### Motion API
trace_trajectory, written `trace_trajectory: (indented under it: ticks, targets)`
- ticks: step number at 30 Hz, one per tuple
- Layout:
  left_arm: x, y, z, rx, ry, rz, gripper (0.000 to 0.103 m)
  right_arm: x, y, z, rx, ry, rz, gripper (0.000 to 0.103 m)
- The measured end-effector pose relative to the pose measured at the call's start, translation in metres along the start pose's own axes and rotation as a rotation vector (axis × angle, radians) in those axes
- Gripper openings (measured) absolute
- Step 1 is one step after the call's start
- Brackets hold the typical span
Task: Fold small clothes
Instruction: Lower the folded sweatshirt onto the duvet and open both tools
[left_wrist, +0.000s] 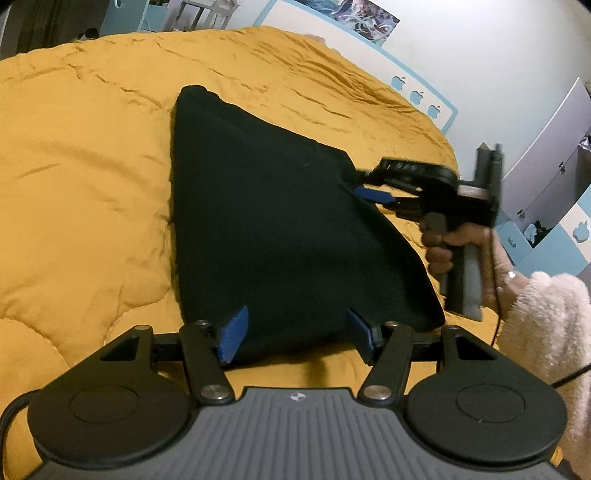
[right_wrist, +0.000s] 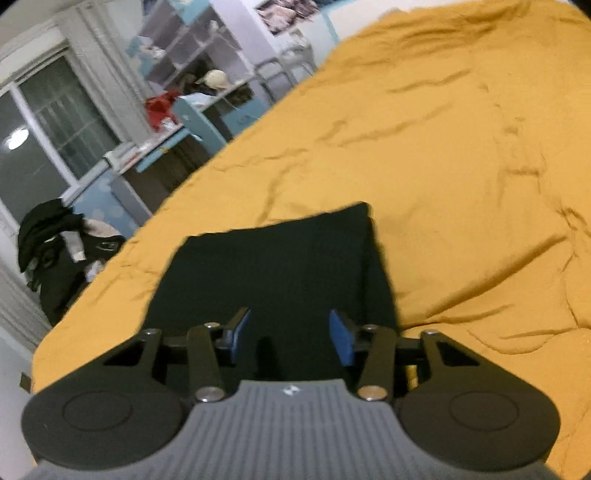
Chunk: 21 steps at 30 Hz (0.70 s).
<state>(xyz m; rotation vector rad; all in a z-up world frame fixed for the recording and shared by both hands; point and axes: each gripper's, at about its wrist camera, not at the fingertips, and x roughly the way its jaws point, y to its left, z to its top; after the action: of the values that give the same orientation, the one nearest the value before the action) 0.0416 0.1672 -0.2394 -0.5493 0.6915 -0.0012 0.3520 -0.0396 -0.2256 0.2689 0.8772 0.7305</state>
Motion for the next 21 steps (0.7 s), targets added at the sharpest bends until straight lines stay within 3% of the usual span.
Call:
trace_trajectory:
  ticks: [2,5,11,15,21]
  targets:
    - [0.000,0.002,0.000,-0.009,-0.004,-0.007,0.071,0.007,-0.009,-0.004,0.009,0.020,-0.026,0.019]
    - [0.002,0.002,-0.001,0.000,-0.004,-0.007,0.071,0.010,-0.014,-0.002,-0.004,0.030,-0.016,0.018]
    - [0.000,-0.001,-0.001,0.013,-0.010,0.004,0.072,0.004,-0.005,0.022,-0.010,-0.103,0.058,0.035]
    - [0.001,-0.005,-0.005,0.037,-0.014,0.013,0.073,0.032,-0.002,0.042,-0.034,-0.085,0.089,0.035]
    - [0.004,-0.006,-0.006,0.043,-0.019,0.006,0.077,0.081,-0.020,0.049,0.015,0.017,0.002,0.034]
